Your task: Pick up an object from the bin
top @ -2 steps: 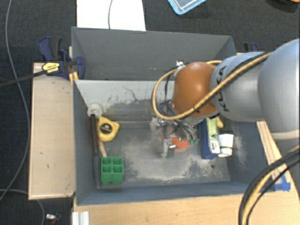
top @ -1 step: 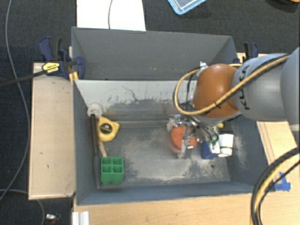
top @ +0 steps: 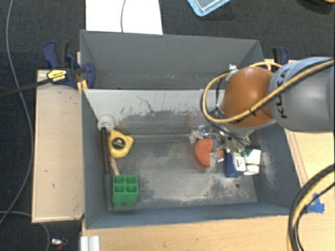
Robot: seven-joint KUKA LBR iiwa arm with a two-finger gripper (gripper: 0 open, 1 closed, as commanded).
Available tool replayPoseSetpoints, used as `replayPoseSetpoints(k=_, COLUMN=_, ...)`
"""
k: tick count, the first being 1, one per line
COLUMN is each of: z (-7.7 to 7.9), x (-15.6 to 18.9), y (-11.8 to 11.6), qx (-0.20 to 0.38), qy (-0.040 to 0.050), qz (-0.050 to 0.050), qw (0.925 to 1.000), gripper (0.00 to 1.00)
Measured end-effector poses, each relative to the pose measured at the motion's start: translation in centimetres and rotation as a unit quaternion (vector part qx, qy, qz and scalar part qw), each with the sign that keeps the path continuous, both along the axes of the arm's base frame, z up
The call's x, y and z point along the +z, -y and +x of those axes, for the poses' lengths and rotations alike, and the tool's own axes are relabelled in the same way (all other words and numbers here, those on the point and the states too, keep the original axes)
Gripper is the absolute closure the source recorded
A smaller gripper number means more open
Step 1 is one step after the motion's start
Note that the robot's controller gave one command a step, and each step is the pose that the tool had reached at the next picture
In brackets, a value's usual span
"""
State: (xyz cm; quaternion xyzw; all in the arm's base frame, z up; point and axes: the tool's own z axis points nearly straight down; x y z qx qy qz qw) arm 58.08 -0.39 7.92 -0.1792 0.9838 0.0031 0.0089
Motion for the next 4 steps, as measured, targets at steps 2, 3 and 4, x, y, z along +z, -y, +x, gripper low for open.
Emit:
replayPoseSetpoints(k=2, z=0.5, x=-0.8, y=5.6, qx=-0.062, qy=0.0031, qz=0.002, qw=0.9981, gripper=1.00)
replayPoseSetpoints(k=3, z=0.7, x=-0.8, y=4.8, qx=-0.041, qy=0.0040, qz=0.002, qw=0.9991, gripper=1.00)
replayPoseSetpoints(k=4, z=0.4, x=5.7, y=5.7, qx=-0.042, qy=0.0012, qz=0.002, qw=0.9991, gripper=1.00)
